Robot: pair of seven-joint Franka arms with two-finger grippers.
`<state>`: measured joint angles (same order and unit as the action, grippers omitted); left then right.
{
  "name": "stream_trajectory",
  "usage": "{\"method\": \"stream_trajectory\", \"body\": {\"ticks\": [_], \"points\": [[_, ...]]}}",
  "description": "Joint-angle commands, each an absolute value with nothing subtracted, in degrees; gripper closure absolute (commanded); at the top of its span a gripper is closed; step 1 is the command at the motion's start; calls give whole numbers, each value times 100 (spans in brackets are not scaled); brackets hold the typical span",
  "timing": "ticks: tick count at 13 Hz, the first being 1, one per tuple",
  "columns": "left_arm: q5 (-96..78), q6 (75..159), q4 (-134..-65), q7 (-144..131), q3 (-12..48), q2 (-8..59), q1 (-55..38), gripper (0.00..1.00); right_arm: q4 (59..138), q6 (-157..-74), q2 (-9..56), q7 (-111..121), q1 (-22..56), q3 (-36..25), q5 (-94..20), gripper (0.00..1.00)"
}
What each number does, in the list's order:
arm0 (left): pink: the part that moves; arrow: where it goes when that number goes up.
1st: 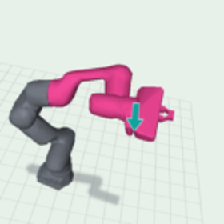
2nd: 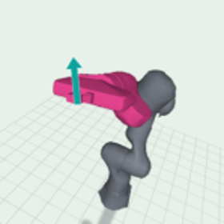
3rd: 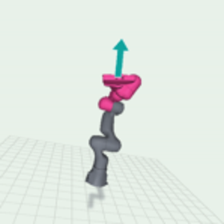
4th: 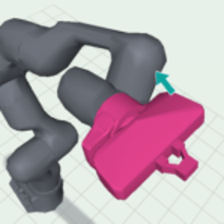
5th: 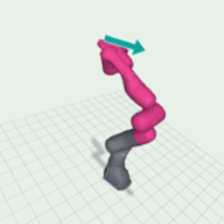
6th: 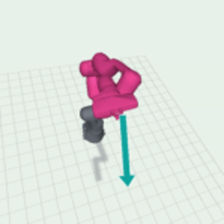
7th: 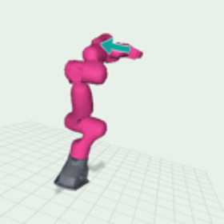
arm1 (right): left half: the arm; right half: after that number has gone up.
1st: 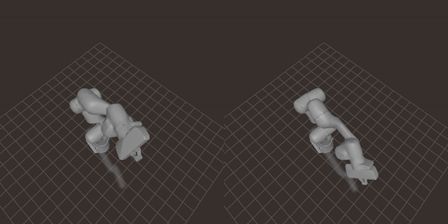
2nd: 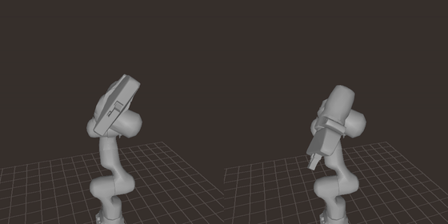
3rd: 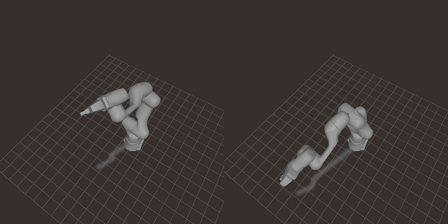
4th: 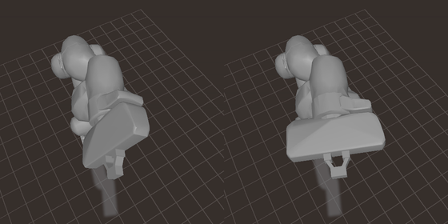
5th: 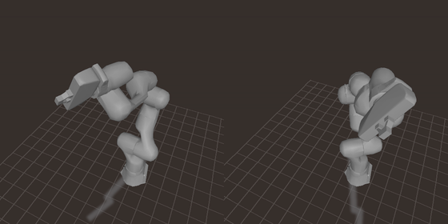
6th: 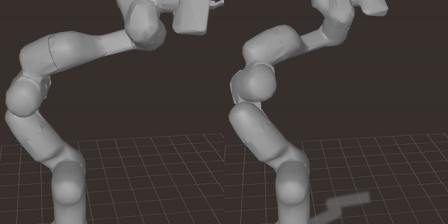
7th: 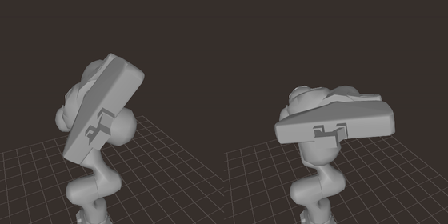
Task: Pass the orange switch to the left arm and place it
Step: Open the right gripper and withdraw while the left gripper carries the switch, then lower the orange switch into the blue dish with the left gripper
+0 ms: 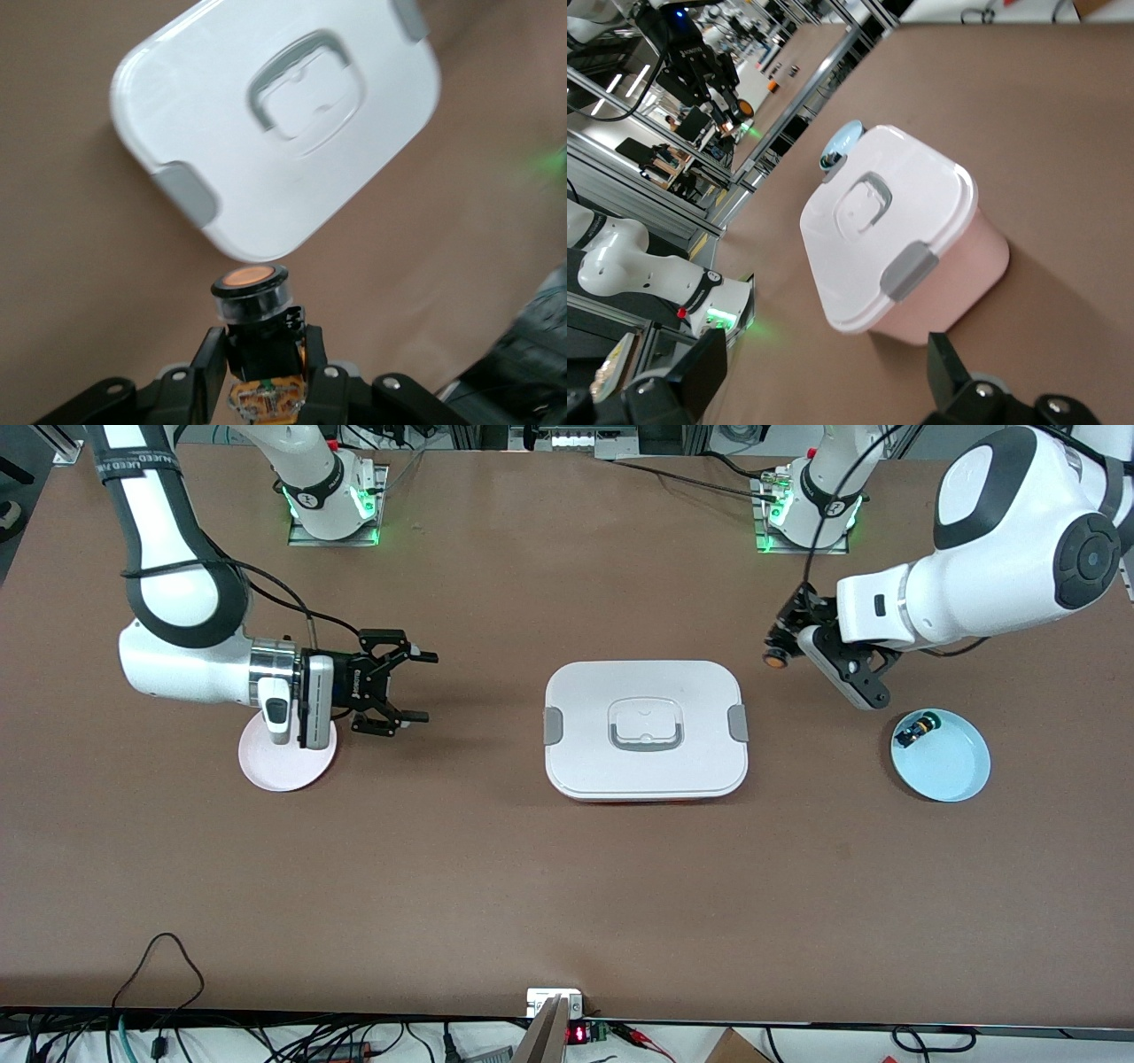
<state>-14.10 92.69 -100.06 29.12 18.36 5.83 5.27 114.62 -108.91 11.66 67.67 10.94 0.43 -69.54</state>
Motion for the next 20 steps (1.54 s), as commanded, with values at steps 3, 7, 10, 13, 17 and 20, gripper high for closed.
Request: {"method": "stream_trajectory", "body": {"ticks": [3,7,10,13,17,20], "points": [[777,9526,-9729,4628,1863,992,554,74,11137,-10793,782,3953,993,79,-5085,0],[1986,10035,-10053,5939,1855,1327,851,74,10435,-10180,817,1569,1098,105,-3012,0],[2706,10974,-10703,6914,1863,1494,1325,74,10029,-9521,835,678,1266,114,-1209,0],[2908,12256,-11091,7977,1863,1607,2133,74,9984,-9220,835,230,1266,105,-127,0],[2962,13507,-11092,8796,1863,2345,2978,74,9687,-9220,826,-308,1161,70,466,0],[2962,13614,-11092,8877,1872,2610,3208,74,9221,-9316,817,-46,591,79,439,0]]}}
